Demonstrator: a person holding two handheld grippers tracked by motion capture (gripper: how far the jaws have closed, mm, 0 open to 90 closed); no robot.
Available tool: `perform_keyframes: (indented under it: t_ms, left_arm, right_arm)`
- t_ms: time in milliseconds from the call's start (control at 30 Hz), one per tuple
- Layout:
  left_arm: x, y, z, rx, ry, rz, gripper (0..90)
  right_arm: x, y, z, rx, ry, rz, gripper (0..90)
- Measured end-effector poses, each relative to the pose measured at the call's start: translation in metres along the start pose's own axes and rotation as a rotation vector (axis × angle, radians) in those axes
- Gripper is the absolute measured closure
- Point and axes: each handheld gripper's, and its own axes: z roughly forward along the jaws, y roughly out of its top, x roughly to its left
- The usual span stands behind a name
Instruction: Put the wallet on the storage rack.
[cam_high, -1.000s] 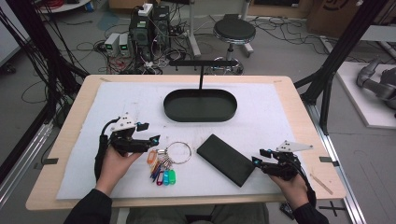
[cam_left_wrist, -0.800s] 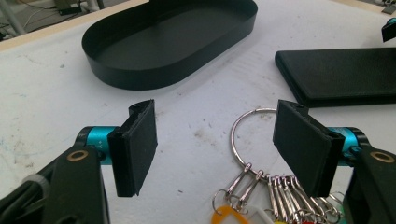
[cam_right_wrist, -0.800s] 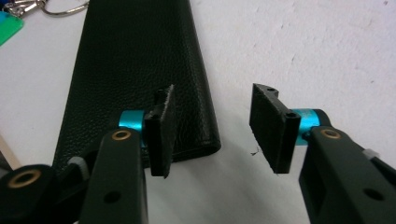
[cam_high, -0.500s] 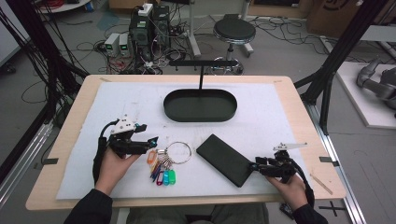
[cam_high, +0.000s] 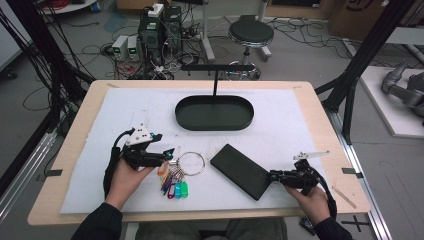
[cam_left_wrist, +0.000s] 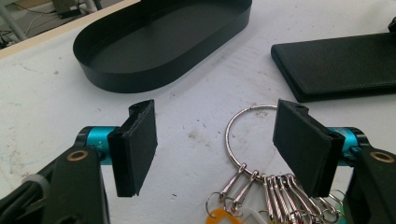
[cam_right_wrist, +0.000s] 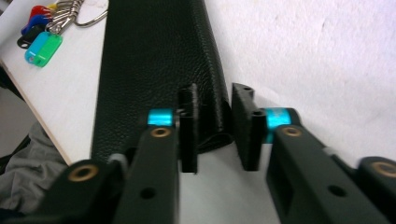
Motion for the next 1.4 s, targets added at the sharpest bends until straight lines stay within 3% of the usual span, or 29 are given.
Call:
perform_keyframes:
  t_ms: [100,133,167,467,700,833,867,1033,1100,1400]
  left_arm:
    - [0.001,0.001,-0.001,-0.009,0.0,-0.009,30.5]
    - [0.002,0.002,-0.002,-0.018,-0.003,-0.013,30.5]
    - [0.002,0.002,-0.002,-0.018,-0.003,-0.013,30.5]
    - [-0.001,0.011,-0.001,-0.076,-0.042,-0.04,30.5]
    - [-0.007,0.024,0.012,-0.116,-0.101,-0.047,30.5]
    - [-0.011,0.03,0.024,-0.14,-0.151,-0.08,30.3]
    - [-0.014,0.033,0.031,-0.143,-0.174,-0.083,29.9]
    - [-0.021,0.037,0.048,-0.132,-0.191,-0.067,29.5]
    - [-0.025,0.039,0.061,-0.12,-0.218,-0.066,29.4]
    - [-0.031,0.044,0.091,-0.11,-0.29,-0.064,29.4]
  right_arm:
    - [0.0,0.005,-0.003,-0.03,0.006,-0.018,80.3]
    - [0.004,0.013,-0.008,-0.068,-0.012,-0.065,81.4]
    - [0.004,0.013,-0.008,-0.068,-0.012,-0.065,81.4]
    - [0.02,0.036,-0.018,-0.166,-0.084,-0.294,82.1]
    - [0.031,0.044,-0.022,-0.214,-0.097,-0.429,82.2]
    - [0.034,0.042,-0.024,-0.225,-0.099,-0.485,82.3]
    - [0.035,0.04,-0.025,-0.229,-0.098,-0.519,82.2]
    - [0.037,0.037,-0.027,-0.231,-0.083,-0.56,82.1]
    - [0.037,0.036,-0.028,-0.231,-0.072,-0.571,82.1]
    - [0.036,0.032,-0.031,-0.216,-0.017,-0.635,81.9]
